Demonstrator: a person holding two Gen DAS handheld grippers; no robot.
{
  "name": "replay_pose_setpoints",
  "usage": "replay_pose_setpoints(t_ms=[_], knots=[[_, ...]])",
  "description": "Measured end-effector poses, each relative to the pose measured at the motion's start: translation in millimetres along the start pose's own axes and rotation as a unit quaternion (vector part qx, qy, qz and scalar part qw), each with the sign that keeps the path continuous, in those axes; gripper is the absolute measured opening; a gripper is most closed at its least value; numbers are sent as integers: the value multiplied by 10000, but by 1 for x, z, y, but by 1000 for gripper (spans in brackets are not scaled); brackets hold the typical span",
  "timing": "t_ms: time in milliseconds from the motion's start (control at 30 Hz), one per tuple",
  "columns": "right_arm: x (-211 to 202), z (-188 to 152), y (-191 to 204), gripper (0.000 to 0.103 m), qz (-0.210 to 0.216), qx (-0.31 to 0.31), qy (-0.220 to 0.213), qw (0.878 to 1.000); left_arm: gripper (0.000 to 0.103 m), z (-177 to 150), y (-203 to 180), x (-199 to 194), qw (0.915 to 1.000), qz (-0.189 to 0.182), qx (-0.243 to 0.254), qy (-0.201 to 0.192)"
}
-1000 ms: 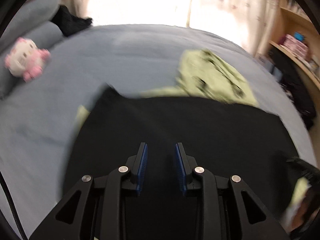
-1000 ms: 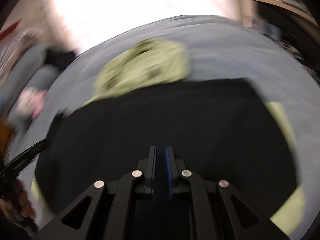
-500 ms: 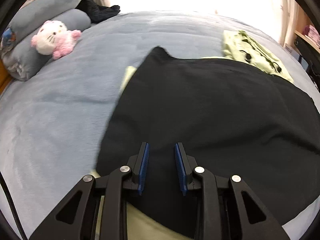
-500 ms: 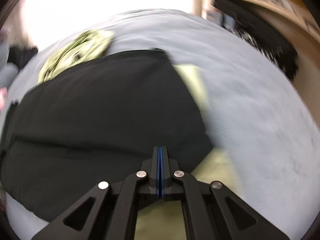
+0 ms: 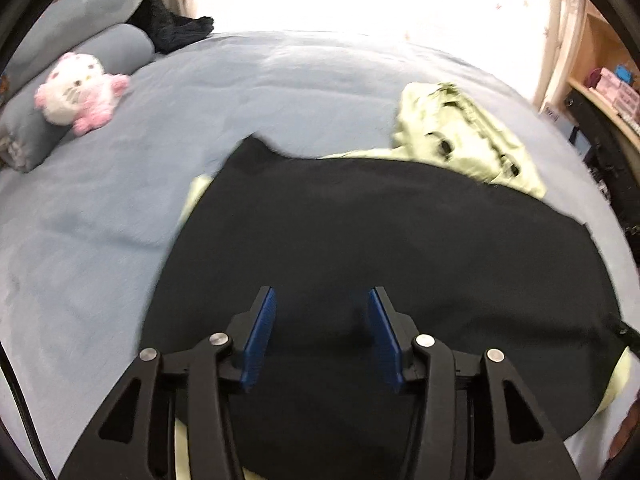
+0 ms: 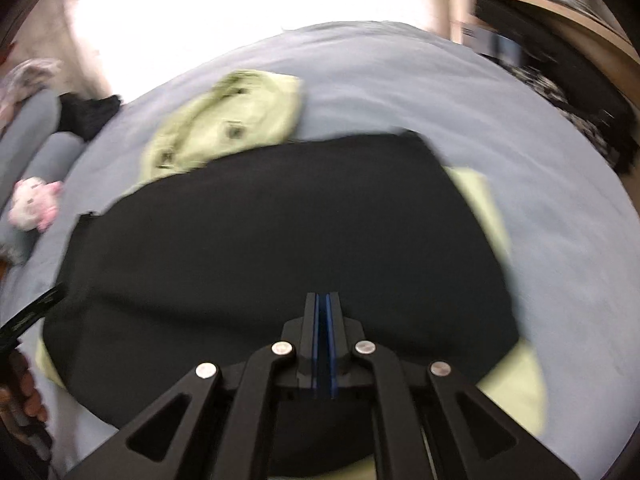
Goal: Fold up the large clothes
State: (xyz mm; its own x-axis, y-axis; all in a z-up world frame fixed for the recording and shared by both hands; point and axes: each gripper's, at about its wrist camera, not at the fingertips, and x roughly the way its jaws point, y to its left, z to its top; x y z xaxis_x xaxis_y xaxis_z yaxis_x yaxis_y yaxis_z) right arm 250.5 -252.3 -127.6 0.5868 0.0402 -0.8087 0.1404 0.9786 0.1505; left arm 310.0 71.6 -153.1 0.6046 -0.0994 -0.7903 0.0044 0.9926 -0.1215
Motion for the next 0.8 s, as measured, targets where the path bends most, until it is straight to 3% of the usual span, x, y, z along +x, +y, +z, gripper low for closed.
replay_pose_setpoints(t_ms=[133,300,467,533,600,800], knots=[[28,17,52,3,592,-417,113,9973,47,14,-34,31,9997,-151,158,148],[72,29,78,3,624,-719,319,9949,47,28,-56,63,9991,-80,378,163],[84,51,29,0,102,-479,19,9988,50,51,-47,86,9994,78,301,143],[83,57,3,0,139,-293,-24,9995,52,57,-39,95,9992,292,261,97],[84,62,-9,0,-546,-323,-110,9979,54,61,-31,101,9995,262,172,88],[84,63,-40,0,-462,-152,-40,9988,57,62,-22,105,9996,235,128,39]])
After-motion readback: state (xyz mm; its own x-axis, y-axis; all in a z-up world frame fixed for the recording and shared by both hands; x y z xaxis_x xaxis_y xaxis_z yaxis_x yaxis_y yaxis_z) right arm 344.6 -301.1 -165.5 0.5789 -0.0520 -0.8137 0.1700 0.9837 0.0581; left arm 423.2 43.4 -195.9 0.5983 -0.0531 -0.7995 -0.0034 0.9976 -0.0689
